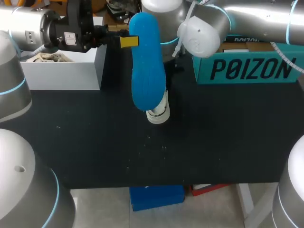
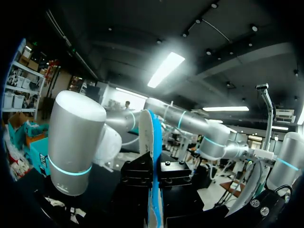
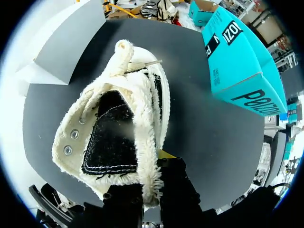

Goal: Take the shoe out of the shoebox, open the shoe tongue, remove and reinsert the insole, then place the shoe into the shoebox

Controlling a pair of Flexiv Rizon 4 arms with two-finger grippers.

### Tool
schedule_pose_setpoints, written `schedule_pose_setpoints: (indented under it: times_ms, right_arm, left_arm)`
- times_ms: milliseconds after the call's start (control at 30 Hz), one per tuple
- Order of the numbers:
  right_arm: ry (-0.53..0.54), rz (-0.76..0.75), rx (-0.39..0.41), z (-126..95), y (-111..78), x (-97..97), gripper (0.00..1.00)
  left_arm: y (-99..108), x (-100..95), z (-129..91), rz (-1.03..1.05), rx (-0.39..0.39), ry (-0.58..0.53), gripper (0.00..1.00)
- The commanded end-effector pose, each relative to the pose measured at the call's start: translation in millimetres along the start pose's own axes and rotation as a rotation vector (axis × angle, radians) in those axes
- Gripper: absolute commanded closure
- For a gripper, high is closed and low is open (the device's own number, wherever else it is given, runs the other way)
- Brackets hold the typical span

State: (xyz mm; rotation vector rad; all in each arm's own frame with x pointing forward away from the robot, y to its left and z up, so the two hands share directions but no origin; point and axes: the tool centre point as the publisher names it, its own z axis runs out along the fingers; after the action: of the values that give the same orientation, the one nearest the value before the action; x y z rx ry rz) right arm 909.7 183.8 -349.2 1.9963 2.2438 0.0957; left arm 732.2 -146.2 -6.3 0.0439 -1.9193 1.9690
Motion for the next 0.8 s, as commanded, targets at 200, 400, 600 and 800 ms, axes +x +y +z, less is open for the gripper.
schedule_pose_setpoints:
  times_ms: [200, 400, 600, 800]
  right_arm:
    - [-0.066, 0.458, -0.035, 21.1, -6.1, 12.6, 1.00]
    - [-0.089, 0.382, -0.041, 41.5, -12.5, 19.7, 1.00]
    - [-0.092, 0.290, -0.059, 53.0, -15.5, 23.7, 1.00]
    - [-0.080, 0.252, -0.067, 54.5, -16.3, 22.9, 1.00]
  left_arm:
    - [1.1, -0.3, 1.3, 0.001, 0.000, -0.003, 1.00]
    - [1.1, -0.3, 1.3, 0.001, 0.000, -0.003, 1.00]
    - [1.1, -0.3, 1.3, 0.001, 0.000, -0.003, 1.00]
    - [1.1, -0.3, 1.3, 0.001, 0.000, -0.003, 1.00]
